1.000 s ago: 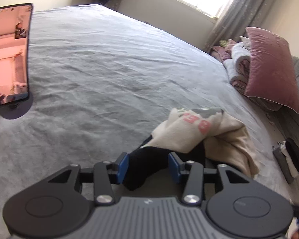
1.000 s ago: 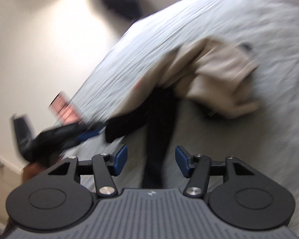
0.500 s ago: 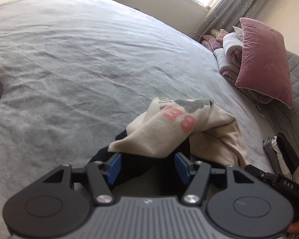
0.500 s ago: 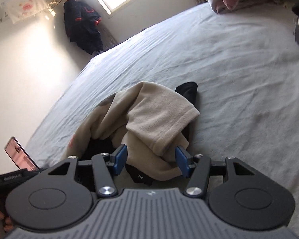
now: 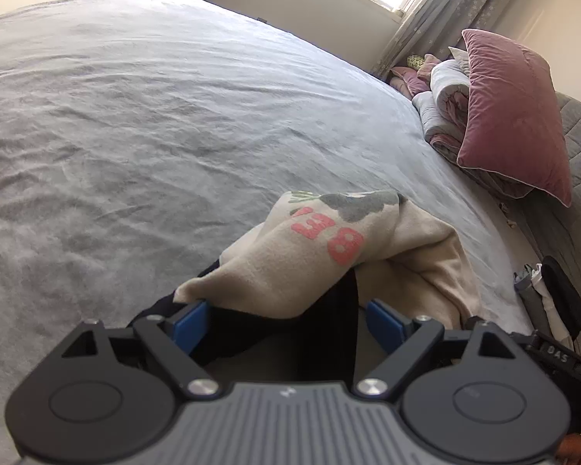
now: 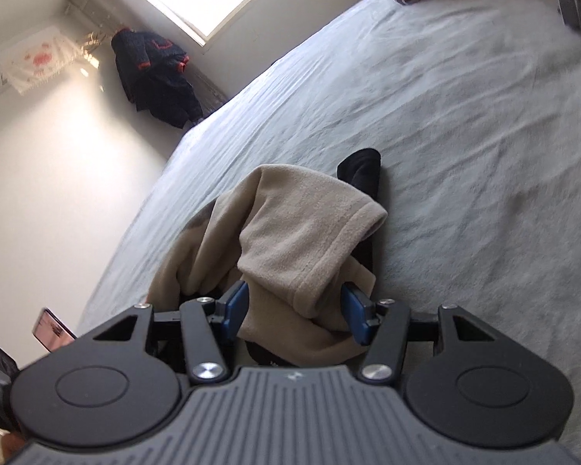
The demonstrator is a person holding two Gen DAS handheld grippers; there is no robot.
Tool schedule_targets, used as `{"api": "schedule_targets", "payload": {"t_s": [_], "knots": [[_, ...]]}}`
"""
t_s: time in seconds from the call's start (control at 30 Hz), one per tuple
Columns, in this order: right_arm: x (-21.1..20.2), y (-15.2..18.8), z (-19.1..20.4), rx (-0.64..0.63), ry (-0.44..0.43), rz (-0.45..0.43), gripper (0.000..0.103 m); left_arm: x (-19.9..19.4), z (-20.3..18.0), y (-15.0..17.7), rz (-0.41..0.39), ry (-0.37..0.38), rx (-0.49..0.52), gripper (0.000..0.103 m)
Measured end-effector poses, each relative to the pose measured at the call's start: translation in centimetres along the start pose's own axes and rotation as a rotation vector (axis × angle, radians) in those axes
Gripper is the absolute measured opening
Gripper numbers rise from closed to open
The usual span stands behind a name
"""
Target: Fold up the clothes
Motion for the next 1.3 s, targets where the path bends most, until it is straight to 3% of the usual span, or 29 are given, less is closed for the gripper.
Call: {"api": "schedule_targets", "payload": {"t_s": [0.13,0.23,0.37,0.43,0.53,0.97,1.3], "knots": [[-0.2,-0.1,-0.4,0.042,-0.024,0.013,0.027,-0.4,0.1,0.1,-0.004,0.014,-0.017,0.088],[-0.6,-0.2,-0.3,0.058,-0.029,0.01,0.025,-0.9,0.4,0.1,-0.007,0.027,-0.043,0.088],[-1.2,-0.2,0.7,0.017,0.007,0.0,0.03,-1.8,0.9,0.0,-0.023,0.026,-0.048,0.088],[-1.7,-0.2,1.5,-0.026,0.028,-0.013,0.042,-2.1,1.1,0.0,-0.029,0.02,-0.046,0.088],[-2.5,-0.3,3.1,-0.133,0.048,-0.054,0.05,-2.3,1.8,-0.1,-0.027,0.003,-0.06,0.088],[-0.5,2.0,5.5,-0.553,0.196,-0.114,0.052,-3.7,4.4,1.0,0.021,-0.038,-0.018,0.086],[0.7,3.5,5.1,-0.723,0.316,-0.189,0.051,-2.3,5.7,1.6,0.082,-0.126,0.019,0.083]]}}
Point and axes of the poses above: each gripper's, at about its wrist camera, not at the fingertips, and x roughly the way its jaws point, z to its left, y to its underside, the point moved 1 cm from there along x, roughly the way its jaws point, and after that the axes turned 3 degrees about -z, right-handed, at the moved point
